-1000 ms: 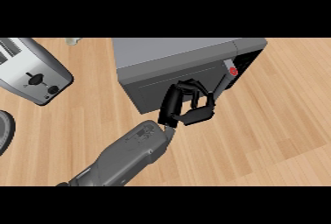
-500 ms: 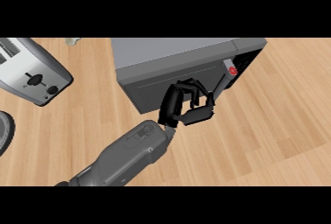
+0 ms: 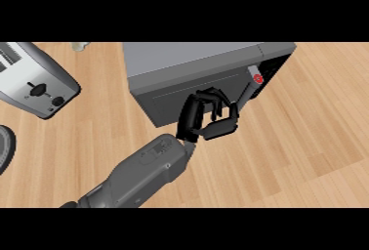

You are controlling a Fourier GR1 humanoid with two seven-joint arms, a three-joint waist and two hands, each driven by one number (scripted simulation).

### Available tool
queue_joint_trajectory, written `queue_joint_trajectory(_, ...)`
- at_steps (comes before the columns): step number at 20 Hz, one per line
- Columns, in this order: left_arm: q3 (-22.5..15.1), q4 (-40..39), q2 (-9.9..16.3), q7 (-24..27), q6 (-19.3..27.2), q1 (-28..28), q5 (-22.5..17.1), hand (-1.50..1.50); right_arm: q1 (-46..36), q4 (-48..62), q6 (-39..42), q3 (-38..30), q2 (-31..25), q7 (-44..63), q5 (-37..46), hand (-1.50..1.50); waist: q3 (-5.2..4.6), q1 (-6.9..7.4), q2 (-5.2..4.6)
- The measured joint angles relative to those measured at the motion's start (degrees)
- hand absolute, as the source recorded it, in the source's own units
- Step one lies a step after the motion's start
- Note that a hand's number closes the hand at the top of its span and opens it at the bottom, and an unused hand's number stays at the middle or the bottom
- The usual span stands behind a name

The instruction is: Pick up the milk, place it into the microwave and close the microwave

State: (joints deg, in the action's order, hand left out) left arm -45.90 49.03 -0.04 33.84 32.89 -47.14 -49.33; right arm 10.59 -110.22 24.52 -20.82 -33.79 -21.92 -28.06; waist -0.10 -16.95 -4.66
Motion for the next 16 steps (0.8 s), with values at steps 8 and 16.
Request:
queue_joint_trajectory(8,-0.8,-0.6,0.0,2.6,-0.2,-0.5,-2.0,1.50,-2.1,2.1,0.2,-2.2,-2.4,0.4,-0.8,-1.50,0.09,0.04,-0.22)
queue_joint_trajectory(16,-1.7,-1.0,0.0,4.0,-0.1,-1.1,-4.1,1.50,-4.2,4.2,0.7,-4.8,-6.1,0.7,0.1,-1.50,0.15,0.17,-0.36)
